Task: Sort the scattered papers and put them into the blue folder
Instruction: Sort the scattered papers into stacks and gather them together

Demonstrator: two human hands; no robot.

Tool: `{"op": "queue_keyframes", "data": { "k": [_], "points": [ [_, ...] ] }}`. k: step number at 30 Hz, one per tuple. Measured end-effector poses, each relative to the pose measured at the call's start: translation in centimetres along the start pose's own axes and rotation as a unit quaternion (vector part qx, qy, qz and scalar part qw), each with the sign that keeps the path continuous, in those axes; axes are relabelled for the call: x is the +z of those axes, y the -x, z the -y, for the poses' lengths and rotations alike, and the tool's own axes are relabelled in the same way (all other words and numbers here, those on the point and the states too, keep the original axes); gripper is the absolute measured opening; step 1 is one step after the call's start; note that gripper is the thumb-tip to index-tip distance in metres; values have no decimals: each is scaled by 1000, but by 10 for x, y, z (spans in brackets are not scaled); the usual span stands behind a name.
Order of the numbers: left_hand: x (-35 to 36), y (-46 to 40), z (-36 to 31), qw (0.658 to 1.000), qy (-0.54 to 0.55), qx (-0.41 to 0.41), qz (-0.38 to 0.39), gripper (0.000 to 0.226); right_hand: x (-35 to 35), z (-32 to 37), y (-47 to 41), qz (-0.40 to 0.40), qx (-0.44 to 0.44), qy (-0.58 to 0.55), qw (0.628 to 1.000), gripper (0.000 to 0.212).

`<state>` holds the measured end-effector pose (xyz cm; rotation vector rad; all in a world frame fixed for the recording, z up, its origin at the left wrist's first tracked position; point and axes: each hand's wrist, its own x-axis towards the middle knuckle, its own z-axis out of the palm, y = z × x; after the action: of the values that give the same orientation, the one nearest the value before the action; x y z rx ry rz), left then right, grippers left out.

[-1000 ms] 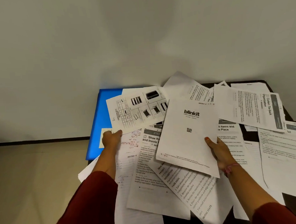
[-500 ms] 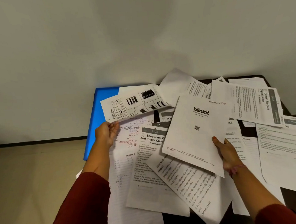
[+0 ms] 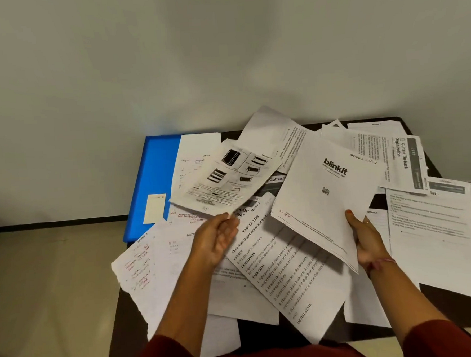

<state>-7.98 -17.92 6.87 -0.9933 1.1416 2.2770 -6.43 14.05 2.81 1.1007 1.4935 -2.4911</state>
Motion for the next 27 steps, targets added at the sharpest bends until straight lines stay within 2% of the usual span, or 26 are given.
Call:
{"op": "queue_keyframes", "data": {
  "k": [4,8,11,20,27],
  "points": [
    [22,24,58,1000,-10,-6,-25,19,-18,14,4,7,13,-8,1000,28],
    [44,48,111,997,30,-16,-65,16,-35,25,8,3,22,0,1000,34],
    [57,63,143,994,64,-47,-75,17,-45,28,11,2,34,13,999,30],
    [85,81,200,987,95,-117,-48,25,-54,23,15,43,68,51,995,39],
    [79,83,205,981,34,-189,12,17,-63,19,13,43,74,55,995,40]
  ]
}}
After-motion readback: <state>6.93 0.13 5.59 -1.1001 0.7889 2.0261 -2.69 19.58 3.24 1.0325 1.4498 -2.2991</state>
